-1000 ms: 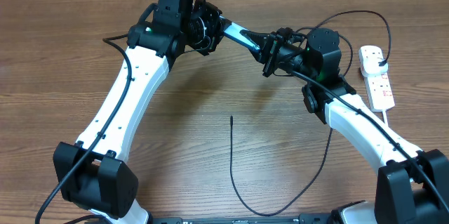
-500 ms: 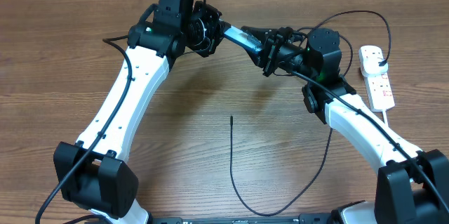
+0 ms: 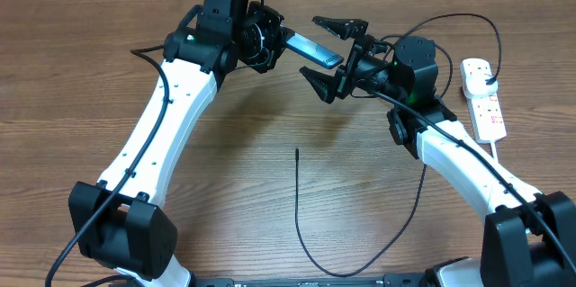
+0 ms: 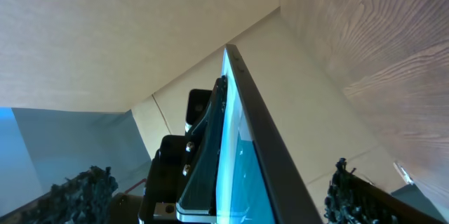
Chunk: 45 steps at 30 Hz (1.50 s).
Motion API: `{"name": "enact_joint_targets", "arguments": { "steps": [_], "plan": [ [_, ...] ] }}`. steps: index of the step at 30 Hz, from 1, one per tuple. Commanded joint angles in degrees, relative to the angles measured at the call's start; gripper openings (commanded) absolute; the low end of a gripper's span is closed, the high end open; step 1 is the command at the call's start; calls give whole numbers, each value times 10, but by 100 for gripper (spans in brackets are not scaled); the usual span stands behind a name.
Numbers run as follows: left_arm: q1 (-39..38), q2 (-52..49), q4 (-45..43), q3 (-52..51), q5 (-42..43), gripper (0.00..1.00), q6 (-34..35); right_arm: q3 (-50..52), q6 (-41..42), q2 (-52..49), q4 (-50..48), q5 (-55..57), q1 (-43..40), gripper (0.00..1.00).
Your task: Plug charger to phone and switch on socket
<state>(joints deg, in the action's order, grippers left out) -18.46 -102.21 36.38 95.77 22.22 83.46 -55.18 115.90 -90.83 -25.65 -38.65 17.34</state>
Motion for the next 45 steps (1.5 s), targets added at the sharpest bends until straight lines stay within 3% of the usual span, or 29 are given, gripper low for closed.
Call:
{"name": "enact_joint_targets", "arguments": {
  "steps": [1, 9, 18, 24, 27, 29, 37, 45],
  "plan": [
    [23, 7, -7, 9, 8, 4, -8, -10, 19, 2, -3, -3, 3, 100],
    [105, 7, -7, 9, 98, 4, -56, -10, -54, 2, -2, -6, -3, 100],
    [188, 7, -7, 9, 262, 4, -228, -10, -261, 2, 1, -45, -17, 100],
    [221, 7, -7, 9, 373, 4, -334, -18, -334, 3, 30, -62, -17, 100],
    [238, 7, -7, 9, 413, 4, -365, -60, -407, 3, 134, -59, -17, 100],
    [250, 7, -7, 9, 428, 4, -378, -120, -489, 3, 270, -33, -17, 100],
    [260, 7, -7, 9, 440, 4, -409, -279, -714, 3, 657, 162, -2, 100],
    [260, 7, -7, 9, 438, 4, -417, -280, -785, 2, 801, 340, 78, 100]
  ]
}}
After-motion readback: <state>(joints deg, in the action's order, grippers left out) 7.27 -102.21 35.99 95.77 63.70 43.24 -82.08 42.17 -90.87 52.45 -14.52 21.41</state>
